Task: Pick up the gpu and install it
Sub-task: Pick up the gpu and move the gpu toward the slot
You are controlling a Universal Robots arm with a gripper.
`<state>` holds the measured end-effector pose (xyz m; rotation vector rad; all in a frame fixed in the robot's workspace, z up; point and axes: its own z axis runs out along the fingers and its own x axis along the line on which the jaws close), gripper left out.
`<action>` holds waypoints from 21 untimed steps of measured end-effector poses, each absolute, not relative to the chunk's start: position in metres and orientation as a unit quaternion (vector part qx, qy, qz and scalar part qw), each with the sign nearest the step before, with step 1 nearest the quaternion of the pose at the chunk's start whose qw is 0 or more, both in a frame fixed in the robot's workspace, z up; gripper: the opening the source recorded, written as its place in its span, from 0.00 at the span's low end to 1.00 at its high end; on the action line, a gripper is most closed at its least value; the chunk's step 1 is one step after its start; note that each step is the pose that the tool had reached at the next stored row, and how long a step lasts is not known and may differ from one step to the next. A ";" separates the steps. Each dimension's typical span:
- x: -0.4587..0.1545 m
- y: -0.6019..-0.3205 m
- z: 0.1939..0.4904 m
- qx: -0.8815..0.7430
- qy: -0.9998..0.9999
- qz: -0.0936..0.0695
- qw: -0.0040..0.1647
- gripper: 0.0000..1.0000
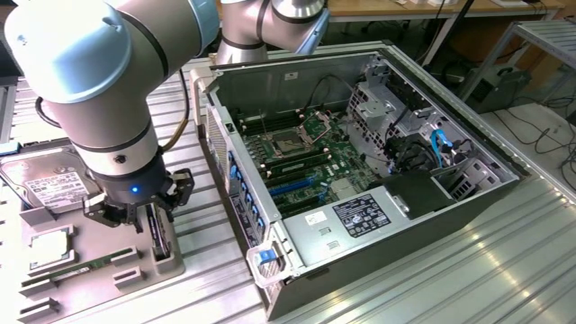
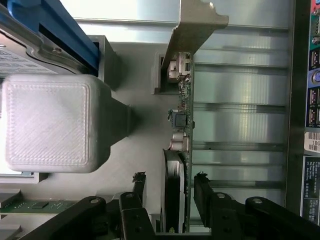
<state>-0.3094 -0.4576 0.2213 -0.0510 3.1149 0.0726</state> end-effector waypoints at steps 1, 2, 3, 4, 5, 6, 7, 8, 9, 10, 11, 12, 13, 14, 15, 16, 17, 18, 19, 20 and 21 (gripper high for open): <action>-0.309 -0.458 0.221 -0.016 1.000 0.023 0.013 0.51; -0.309 -0.458 0.221 -0.016 1.000 0.023 0.013 0.51; -0.309 -0.458 0.221 -0.016 1.000 0.023 0.013 0.51; -0.309 -0.458 0.221 -0.016 1.000 0.023 0.013 0.51; -0.309 -0.458 0.221 -0.016 1.000 0.023 0.013 0.51; -0.309 -0.458 0.221 -0.016 1.000 0.023 0.013 0.50; -0.309 -0.458 0.221 -0.016 1.000 0.023 0.013 0.50; -0.309 -0.458 0.221 -0.016 1.000 0.023 0.013 0.43; -0.309 -0.458 0.221 -0.016 1.000 0.023 0.013 0.43; -0.309 -0.458 0.221 -0.016 1.000 0.023 0.013 0.36; -0.308 -0.458 0.221 -0.016 1.000 0.023 0.013 0.36; -0.308 -0.458 0.221 -0.016 1.000 0.023 0.013 0.36; -0.308 -0.458 0.221 -0.016 1.000 0.023 0.013 0.36; -0.308 -0.458 0.221 -0.016 1.000 0.023 0.013 0.36; -0.308 -0.458 0.221 -0.016 1.000 0.023 0.013 0.36; -0.308 -0.458 0.220 -0.016 1.000 0.023 0.013 0.35; -0.308 -0.458 0.220 -0.016 1.000 0.023 0.013 0.35; -0.308 -0.458 0.220 -0.016 1.000 0.023 0.013 0.35; -0.307 -0.458 0.220 -0.016 1.000 0.023 0.013 0.28; -0.307 -0.458 0.220 -0.016 1.000 0.023 0.013 0.28; -0.307 -0.458 0.221 -0.016 1.000 0.023 0.013 0.28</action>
